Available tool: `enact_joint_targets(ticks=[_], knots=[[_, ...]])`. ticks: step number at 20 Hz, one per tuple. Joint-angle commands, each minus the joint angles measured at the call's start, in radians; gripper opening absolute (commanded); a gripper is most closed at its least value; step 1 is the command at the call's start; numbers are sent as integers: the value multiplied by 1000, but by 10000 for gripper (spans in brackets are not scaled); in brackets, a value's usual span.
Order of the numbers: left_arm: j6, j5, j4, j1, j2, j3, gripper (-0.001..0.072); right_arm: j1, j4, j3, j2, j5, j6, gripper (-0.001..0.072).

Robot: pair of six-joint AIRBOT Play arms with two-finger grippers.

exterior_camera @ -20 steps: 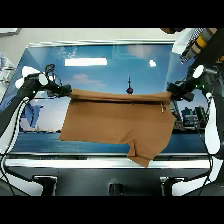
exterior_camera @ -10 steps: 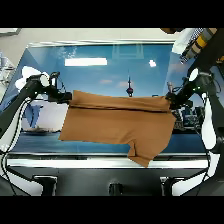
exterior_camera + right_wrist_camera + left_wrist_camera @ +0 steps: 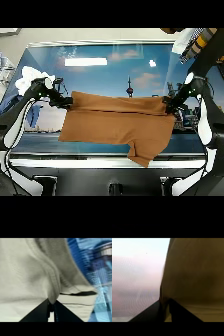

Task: Fold the clothes and pants, and hang the long-sleeved shirts on hangers.

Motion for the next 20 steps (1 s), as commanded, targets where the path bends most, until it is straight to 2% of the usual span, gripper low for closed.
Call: enact_joint_targets(ticks=[1,3,4,6,7,10,13,16,20], knots=[[0,-6,-5,0,-1,2,244,1,75,0,-4,19,-38,219],[0,-10,-5,3,12,6,537,1,81,0,12,54,-80,376],[1,-19,-3,9,24,15,616,-2,74,0,31,79,-119,436],[18,-61,-4,34,58,35,616,-33,73,-2,92,108,-158,451],[24,-80,-4,52,84,34,616,-64,106,-13,132,106,-181,483],[43,-137,-5,118,196,0,616,-201,237,-147,288,95,-225,483],[45,-117,-40,191,358,-163,615,-295,291,-443,467,82,-220,480],[45,-82,-142,262,517,-365,614,-297,333,-747,634,53,-207,478],[44,-57,-261,317,667,-578,615,-297,339,-1030,766,7,-145,477]])
